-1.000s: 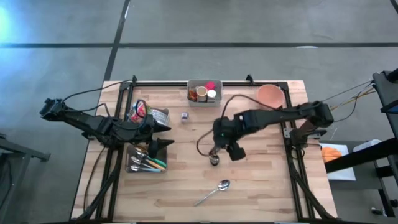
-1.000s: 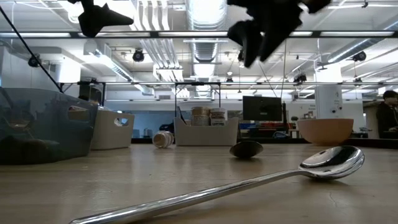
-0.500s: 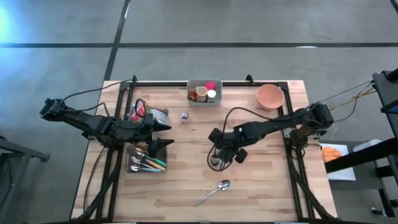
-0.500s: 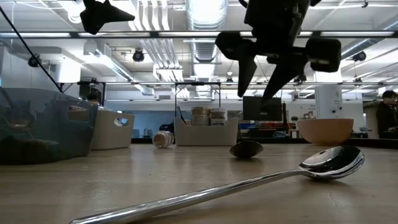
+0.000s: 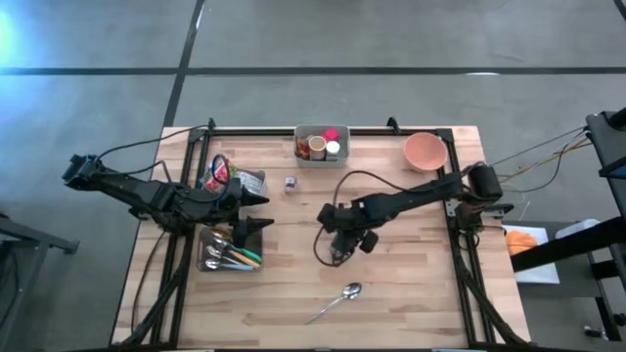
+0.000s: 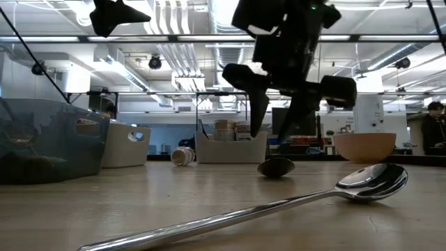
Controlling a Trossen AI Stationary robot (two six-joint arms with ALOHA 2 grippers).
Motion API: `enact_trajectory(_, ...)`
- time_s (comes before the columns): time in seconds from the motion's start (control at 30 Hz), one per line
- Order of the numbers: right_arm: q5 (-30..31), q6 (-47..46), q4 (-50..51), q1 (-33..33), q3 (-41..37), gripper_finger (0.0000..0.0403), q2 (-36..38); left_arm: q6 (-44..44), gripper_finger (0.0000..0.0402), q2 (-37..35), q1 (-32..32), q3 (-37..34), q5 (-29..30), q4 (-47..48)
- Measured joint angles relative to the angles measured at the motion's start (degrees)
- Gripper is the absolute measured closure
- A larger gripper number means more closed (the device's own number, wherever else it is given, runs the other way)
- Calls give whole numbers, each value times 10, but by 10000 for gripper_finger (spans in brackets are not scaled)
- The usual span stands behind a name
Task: Pick & Place Food Item
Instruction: Put the black spoon into the black bin
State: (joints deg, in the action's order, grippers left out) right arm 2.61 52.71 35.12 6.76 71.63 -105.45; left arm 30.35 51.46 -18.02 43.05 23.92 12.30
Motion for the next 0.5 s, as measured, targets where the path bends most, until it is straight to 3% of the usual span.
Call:
enact_trajectory(0.27, -27, -5, 169, -26, 125, 220, -92, 0, 60, 0, 1, 2, 0, 13)
enact_trajectory(0.5, -26, 32, 203, -41, 179, 220, -145, 0, 60, 0, 1, 2, 0, 21)
